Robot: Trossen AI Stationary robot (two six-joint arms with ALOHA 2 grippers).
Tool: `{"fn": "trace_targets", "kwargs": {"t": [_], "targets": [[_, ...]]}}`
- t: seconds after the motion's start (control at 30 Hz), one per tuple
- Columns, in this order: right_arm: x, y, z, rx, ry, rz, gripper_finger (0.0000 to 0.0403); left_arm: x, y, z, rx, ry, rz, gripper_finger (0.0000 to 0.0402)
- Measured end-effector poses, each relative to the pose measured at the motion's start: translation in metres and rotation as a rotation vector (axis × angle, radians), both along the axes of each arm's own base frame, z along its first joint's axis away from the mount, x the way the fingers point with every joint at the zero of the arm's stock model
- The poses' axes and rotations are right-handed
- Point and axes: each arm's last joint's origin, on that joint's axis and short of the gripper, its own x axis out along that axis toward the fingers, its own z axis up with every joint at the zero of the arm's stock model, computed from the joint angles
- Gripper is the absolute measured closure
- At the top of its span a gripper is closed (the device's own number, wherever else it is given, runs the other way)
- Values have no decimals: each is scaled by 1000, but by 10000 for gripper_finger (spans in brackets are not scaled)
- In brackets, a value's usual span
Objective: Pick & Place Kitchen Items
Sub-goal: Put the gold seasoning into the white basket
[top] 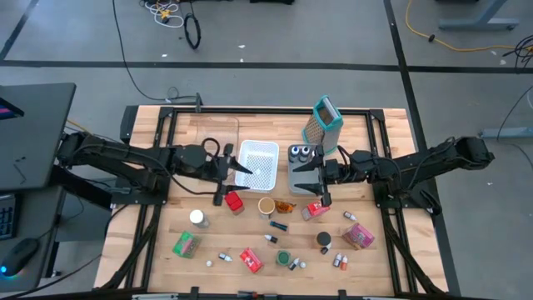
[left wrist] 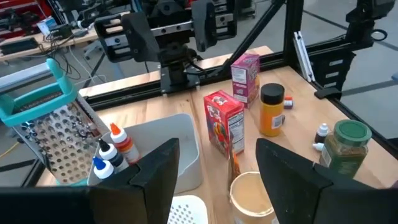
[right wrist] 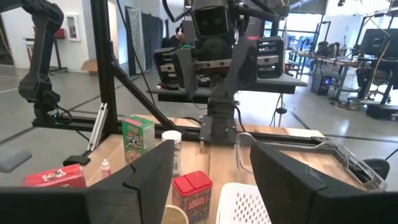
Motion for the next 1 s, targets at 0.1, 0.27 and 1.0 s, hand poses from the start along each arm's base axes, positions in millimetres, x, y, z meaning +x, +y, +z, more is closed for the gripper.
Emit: {"fn": "trace_targets", "kwargs": {"t": [0.1,0.27,1.0], "targets": [[0,0,0,0,0,0,179,0,-1,0,-10,1,-26,181],[0,0,0,0,0,-1,179,12,-5,-8,-146,7,-90,181],[0,0,-1,8,7,-1,179,68,-14,-81,-105,154,-71,177]]}}
